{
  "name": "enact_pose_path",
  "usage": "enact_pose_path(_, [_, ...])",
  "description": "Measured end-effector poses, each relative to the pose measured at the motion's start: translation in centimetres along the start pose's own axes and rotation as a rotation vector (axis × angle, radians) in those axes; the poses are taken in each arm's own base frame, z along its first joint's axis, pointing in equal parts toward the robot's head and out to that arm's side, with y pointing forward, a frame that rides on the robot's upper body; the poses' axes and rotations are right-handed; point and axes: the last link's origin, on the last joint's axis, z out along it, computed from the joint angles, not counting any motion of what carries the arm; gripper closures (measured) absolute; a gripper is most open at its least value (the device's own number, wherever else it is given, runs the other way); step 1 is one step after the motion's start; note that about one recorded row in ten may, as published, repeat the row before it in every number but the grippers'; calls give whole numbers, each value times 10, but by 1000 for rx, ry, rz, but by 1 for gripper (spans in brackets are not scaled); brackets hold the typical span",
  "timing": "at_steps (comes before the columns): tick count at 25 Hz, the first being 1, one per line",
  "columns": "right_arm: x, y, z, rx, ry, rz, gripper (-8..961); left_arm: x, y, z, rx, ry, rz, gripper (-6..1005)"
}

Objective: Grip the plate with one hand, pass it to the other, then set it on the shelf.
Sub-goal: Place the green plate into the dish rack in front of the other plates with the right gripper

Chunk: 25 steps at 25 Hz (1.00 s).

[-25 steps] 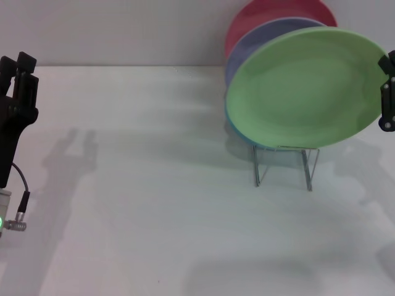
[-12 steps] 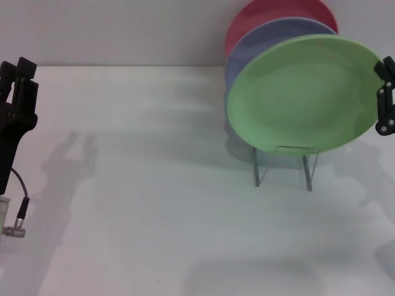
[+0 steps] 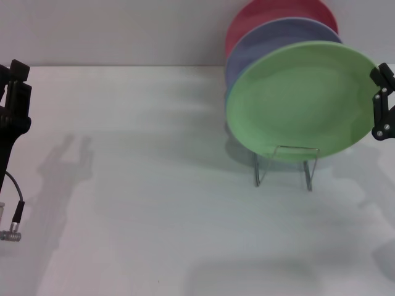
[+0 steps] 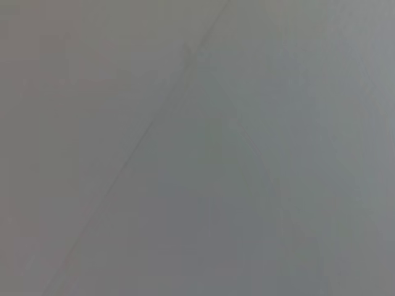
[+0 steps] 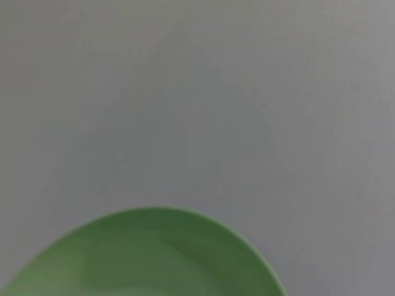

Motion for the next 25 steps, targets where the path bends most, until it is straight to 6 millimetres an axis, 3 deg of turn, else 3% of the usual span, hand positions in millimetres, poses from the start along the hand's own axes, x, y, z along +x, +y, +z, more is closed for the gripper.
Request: enact_pose_path(25, [5,19,5,-89,39,-13,850,8,-2,-2,-21,22,-33,531])
